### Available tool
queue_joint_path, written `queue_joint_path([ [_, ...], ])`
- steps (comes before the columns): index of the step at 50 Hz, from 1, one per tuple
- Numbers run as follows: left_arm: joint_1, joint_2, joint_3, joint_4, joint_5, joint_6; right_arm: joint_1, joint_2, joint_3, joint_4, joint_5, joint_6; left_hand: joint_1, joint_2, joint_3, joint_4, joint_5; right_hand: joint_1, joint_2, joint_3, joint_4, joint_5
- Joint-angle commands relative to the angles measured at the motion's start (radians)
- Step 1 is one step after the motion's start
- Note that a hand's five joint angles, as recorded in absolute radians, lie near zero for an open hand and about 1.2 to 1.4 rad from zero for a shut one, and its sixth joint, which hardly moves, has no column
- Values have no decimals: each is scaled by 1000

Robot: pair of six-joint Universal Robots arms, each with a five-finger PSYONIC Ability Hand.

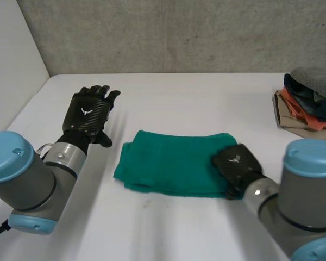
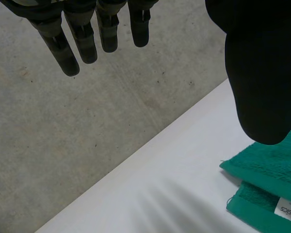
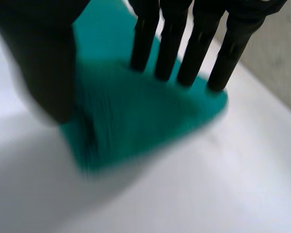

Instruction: Fold the laundry.

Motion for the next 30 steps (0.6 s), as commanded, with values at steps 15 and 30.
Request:
queue_joint_path([
  [15,-39,106,13,-8,1,-12,119,-97,-38,-217,0,-368,-13,-23,-31,-21,-34,701,700,728,731,725],
  [30,-145,132,199,-184,-7,-173,265,43,-61,-260,-225,-191,13,3,-5,6,-8,-452,-452,-425,-422,-427],
])
